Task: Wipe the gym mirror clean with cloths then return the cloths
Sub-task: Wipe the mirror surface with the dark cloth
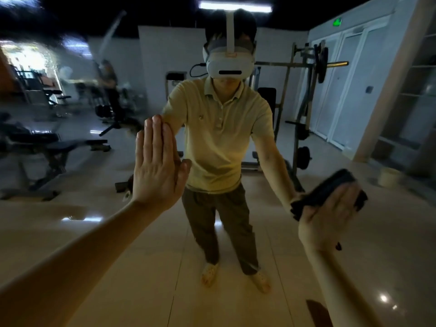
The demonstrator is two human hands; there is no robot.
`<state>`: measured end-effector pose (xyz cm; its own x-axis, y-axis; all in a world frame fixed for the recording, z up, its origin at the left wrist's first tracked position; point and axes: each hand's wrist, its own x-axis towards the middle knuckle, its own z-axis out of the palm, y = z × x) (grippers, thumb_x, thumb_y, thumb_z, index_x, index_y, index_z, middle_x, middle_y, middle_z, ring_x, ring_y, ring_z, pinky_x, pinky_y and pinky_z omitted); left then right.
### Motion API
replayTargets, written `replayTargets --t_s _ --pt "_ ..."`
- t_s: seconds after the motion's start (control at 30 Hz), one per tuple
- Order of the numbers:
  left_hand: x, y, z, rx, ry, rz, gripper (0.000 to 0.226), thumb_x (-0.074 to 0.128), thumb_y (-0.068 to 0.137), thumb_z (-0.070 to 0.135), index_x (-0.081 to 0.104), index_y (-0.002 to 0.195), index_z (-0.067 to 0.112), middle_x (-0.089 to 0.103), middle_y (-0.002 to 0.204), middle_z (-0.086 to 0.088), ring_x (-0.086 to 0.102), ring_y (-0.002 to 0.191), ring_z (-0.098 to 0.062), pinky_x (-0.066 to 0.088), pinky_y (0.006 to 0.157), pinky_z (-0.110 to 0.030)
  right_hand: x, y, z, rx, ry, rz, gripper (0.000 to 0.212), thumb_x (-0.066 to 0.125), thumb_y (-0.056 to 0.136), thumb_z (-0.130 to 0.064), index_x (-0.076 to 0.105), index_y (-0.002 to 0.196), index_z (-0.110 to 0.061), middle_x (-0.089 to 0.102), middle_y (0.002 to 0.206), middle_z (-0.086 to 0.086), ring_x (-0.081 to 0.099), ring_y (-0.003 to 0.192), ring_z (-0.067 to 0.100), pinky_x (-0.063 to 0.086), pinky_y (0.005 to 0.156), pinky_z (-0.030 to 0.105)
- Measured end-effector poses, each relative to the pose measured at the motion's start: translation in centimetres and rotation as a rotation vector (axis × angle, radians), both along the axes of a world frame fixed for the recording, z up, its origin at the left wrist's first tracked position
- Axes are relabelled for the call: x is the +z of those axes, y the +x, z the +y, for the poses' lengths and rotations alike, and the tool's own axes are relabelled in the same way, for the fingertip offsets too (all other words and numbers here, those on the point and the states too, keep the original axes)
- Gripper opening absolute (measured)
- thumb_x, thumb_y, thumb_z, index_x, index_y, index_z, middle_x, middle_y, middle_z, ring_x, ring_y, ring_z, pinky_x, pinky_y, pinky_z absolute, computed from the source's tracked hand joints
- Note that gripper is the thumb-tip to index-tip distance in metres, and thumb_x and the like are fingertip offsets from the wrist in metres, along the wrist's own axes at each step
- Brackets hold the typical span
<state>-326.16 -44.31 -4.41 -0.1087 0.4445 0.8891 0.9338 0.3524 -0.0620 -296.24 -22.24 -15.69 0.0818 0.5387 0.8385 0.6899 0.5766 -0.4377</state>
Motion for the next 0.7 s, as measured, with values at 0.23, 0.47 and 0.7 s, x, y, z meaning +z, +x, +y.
replayTargets --t_s 0.23,0.47,0.7 --pt "-5.6 2.0 -3.4 -0.072 -0.054 -0.059 0.092 0.055 0.097 0.034 0.003 0.167 0.002 0.001 0.175 -0.017 0.001 0.163 -0.033 0.003 0.132 -0.049 -5.2 -10.7 -9.4 0.176 -0.057 0.037 0.074 0.026 0.109 -0.045 0.008 0.164 0.002 0.005 0.172 0.024 0.009 0.159 0.041 0.011 0.129 0.058" --pt "-11.2 2.3 -4.6 -0.023 -0.242 -0.043 0.088 0.048 0.096 0.035 0.007 0.165 -0.003 0.002 0.174 -0.021 0.006 0.162 -0.036 0.005 0.132 -0.050 -8.9 -15.4 -12.4 0.518 0.488 -0.713 0.055 0.044 0.107 -0.022 0.037 0.161 -0.020 0.019 0.172 0.002 0.012 0.160 0.018 0.015 0.130 0.039" --pt "-13.2 2.5 -1.9 0.043 -0.260 -0.144 0.112 0.055 0.092 0.058 -0.006 0.164 -0.003 -0.009 0.174 -0.021 -0.003 0.162 -0.037 0.001 0.132 -0.048 -13.0 -0.6 -4.2 0.265 0.114 -0.384 0.075 0.056 0.100 -0.029 0.021 0.163 -0.010 0.009 0.175 0.010 0.015 0.160 0.029 0.018 0.129 0.051"
